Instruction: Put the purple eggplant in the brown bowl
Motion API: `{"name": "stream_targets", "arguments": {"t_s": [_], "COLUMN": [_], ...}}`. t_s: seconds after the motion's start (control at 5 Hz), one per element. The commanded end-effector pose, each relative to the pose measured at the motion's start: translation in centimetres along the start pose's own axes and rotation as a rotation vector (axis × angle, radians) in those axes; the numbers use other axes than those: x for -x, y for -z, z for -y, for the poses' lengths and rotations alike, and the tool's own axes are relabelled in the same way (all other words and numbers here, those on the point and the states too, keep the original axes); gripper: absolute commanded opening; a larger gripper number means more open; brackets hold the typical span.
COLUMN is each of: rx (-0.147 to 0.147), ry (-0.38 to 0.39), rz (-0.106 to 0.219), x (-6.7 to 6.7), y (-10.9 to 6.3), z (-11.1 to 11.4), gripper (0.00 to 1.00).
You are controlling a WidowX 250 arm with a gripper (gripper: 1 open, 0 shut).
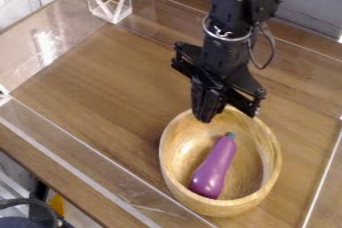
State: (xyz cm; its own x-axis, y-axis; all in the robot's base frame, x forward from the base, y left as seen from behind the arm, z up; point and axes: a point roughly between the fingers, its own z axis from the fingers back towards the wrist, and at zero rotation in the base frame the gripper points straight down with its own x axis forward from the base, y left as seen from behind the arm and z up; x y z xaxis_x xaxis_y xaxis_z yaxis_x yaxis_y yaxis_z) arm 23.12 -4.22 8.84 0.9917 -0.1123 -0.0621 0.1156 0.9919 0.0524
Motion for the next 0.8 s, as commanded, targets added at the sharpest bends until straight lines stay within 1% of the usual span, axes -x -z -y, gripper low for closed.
{"name": "stream_targets", "arguments": {"t_s": [0.0, 0.6], "rx": [0.005, 0.015], "ry": [-0.015, -0.032], "rz": [0.029, 0.023], "x": [-0.54, -0.77], "y": [-0.68, -0.47], "z": [-0.42, -1.05], "gripper": [0.00, 0.00]}}
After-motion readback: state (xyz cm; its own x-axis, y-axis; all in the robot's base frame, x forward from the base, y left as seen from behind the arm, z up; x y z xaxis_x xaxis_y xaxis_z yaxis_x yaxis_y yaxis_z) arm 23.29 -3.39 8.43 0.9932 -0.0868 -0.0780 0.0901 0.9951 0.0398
